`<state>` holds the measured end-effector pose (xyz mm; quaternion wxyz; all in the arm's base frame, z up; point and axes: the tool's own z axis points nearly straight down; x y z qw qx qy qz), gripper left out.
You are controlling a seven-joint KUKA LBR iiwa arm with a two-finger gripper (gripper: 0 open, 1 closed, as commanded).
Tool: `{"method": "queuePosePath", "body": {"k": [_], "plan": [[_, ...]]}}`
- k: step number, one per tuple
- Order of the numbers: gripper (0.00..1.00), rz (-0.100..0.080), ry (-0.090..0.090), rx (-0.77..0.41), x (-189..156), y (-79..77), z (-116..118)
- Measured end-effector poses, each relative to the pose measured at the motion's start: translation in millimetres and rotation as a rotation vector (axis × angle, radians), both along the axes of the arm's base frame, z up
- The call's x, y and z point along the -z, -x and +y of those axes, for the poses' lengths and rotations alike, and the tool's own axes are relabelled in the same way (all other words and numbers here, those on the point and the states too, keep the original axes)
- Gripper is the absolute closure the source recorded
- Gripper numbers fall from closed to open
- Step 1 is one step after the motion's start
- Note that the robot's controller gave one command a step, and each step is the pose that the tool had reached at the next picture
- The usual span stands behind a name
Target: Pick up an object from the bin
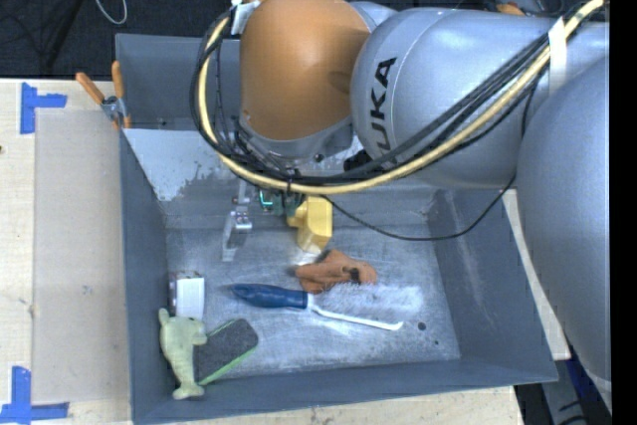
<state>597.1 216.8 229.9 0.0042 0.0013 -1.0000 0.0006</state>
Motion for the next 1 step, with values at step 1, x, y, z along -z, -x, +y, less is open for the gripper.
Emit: {"method": "queuePosePath", "body": {"k": [1], "plan": [[0.0,-0.008,-0.001,0.004,-5.0,-1.7,-1.1]]}}
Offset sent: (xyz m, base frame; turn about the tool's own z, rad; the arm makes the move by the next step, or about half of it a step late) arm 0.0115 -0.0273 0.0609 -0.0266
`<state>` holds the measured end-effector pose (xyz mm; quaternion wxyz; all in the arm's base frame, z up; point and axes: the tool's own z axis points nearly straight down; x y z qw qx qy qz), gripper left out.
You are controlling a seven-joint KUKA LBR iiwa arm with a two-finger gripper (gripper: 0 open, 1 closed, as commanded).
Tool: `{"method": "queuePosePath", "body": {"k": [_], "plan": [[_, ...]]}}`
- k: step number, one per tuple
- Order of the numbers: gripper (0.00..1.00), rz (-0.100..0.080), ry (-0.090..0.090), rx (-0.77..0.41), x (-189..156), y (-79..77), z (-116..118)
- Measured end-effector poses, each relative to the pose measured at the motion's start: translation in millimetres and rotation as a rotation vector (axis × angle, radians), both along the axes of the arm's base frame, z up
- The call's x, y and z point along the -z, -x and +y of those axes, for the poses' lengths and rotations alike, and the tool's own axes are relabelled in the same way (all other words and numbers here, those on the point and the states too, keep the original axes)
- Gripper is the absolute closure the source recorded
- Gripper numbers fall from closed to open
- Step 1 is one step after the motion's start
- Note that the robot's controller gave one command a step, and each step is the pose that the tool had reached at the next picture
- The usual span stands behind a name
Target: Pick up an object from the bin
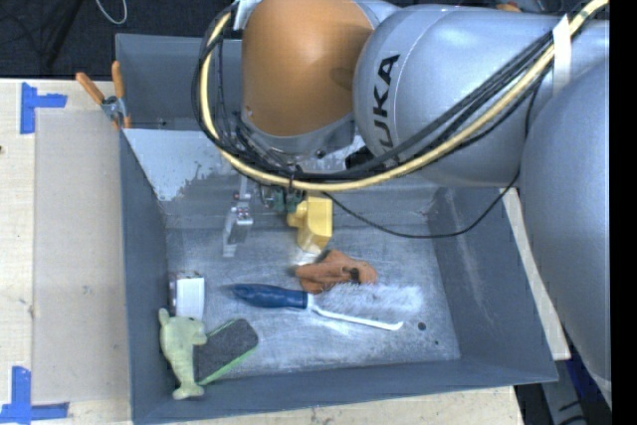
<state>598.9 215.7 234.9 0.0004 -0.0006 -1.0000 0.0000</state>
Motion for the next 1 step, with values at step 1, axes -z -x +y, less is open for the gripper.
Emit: {"method": "queuePosePath", "body": {"k": [1], "plan": [[0.0,0.0,0.0,-0.026,-43.4,-7.5,-20.1]]}}
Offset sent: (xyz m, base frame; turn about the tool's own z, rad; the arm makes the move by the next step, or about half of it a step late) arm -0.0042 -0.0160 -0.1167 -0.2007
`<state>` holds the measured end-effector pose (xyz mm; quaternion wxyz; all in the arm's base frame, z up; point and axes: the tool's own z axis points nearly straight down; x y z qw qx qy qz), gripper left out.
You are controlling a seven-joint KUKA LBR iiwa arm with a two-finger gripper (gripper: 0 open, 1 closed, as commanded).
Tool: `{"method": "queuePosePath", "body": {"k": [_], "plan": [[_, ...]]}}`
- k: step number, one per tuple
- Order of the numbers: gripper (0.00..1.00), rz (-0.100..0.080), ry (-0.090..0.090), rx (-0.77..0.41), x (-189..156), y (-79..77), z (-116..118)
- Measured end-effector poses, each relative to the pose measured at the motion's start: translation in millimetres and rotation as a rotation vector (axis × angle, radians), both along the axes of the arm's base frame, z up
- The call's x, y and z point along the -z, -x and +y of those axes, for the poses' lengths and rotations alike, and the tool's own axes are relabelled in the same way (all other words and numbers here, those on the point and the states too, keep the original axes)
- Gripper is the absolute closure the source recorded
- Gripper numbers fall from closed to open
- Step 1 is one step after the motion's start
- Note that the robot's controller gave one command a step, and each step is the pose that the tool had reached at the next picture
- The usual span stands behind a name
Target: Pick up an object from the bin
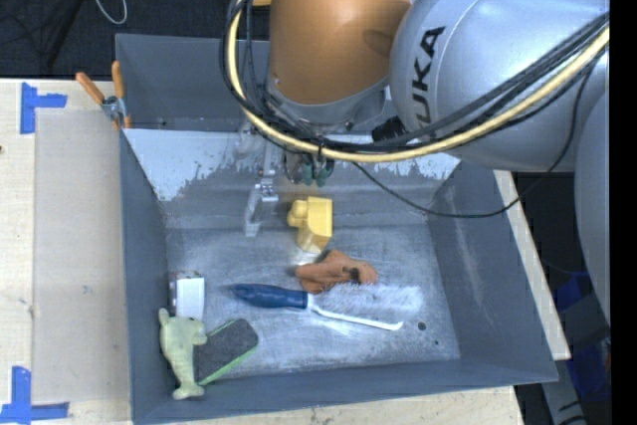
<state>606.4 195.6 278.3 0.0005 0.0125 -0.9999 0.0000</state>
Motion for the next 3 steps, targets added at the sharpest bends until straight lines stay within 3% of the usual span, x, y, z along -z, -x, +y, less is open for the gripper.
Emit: {"method": "queuePosePath", "body": {"k": [1,2,3], "plan": [[0.0,-0.015,-0.004,-0.045,13.9,-1.0,-2.6],[0.0,-0.004,-0.001,-0.156,85.6,8.3,5.0],[1.0,0.0,0.0,-0.255,133.9,21.0,42.9]]}}
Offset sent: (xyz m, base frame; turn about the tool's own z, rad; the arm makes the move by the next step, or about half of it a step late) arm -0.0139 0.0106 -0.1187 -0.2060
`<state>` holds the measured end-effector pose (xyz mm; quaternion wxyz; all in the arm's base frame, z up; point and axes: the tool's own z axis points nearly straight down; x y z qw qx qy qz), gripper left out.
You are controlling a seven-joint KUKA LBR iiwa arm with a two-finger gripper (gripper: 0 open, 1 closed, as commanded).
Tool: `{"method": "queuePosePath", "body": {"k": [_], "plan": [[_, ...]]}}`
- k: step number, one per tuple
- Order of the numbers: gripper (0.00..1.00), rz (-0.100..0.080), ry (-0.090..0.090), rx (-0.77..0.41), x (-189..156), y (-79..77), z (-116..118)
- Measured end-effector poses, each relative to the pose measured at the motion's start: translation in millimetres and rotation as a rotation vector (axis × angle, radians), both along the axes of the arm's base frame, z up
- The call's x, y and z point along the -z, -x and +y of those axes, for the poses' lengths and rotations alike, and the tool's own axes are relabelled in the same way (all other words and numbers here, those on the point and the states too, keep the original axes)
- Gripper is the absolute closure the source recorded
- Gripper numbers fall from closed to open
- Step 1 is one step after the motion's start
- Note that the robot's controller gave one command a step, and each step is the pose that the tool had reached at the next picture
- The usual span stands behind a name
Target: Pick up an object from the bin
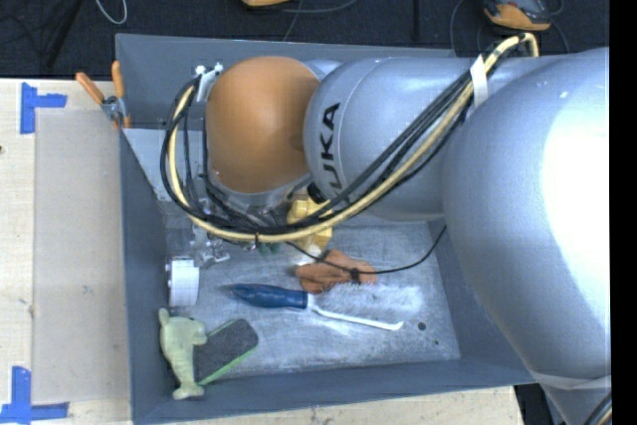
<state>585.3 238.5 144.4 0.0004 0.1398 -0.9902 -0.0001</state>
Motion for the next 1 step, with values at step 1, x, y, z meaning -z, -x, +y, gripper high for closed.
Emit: {"method": "queuePosePath", "body": {"k": [1], "plan": [[1.0,0.0,0.0,0.001,0.0,-0.2,-0.4]]}}
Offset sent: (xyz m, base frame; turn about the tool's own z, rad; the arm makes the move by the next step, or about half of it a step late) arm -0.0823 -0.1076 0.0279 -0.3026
